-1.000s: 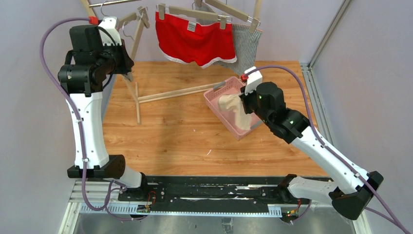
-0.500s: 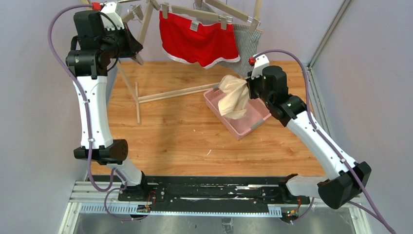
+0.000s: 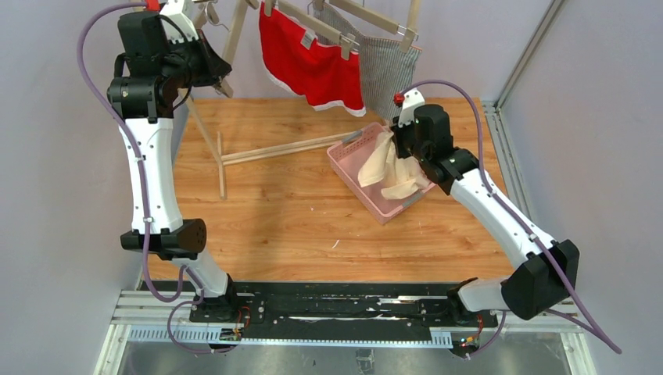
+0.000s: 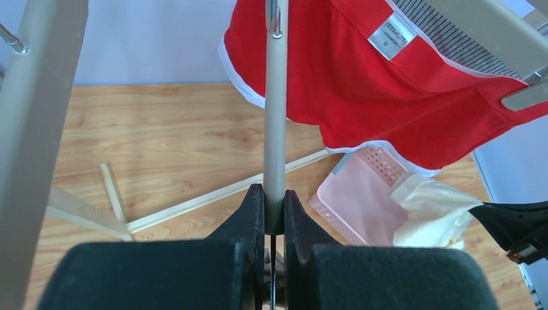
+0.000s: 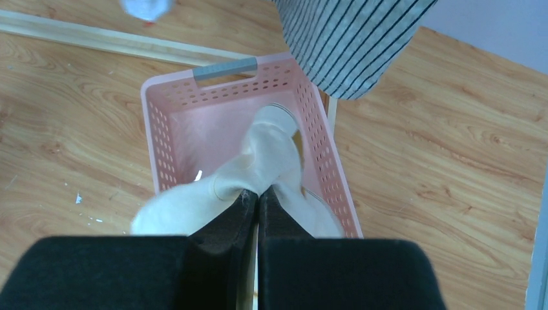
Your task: Remove the underwear clipped to the hanger
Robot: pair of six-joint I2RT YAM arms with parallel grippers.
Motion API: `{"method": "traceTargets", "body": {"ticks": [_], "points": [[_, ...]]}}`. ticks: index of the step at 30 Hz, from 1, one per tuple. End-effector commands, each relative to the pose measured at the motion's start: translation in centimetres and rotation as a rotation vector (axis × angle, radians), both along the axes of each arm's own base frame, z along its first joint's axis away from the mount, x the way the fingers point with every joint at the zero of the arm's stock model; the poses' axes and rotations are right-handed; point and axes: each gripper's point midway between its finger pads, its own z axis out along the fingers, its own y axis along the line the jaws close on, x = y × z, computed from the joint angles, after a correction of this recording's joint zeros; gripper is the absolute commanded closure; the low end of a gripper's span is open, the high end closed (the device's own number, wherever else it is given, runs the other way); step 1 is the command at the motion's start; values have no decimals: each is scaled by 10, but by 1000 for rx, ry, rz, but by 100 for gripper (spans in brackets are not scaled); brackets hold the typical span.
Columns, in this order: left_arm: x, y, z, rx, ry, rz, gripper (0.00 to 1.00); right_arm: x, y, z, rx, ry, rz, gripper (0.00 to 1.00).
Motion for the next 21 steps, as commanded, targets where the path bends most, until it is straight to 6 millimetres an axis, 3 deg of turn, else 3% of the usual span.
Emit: {"method": "traceTargets", "body": {"ticks": [1, 9, 12, 21], "points": [[-11, 5, 42, 10, -163, 16, 100, 12, -8, -16, 10, 15, -34, 99], [-26, 7, 27, 41, -141, 13, 100, 22, -6, -45, 6, 80, -41, 99], [-30, 9, 30, 55, -156, 26, 100, 24, -8, -54, 0, 96, -57, 99], [-17, 15, 34, 61, -160, 58, 100, 24, -12, -72, -12, 133, -74, 99]]}}
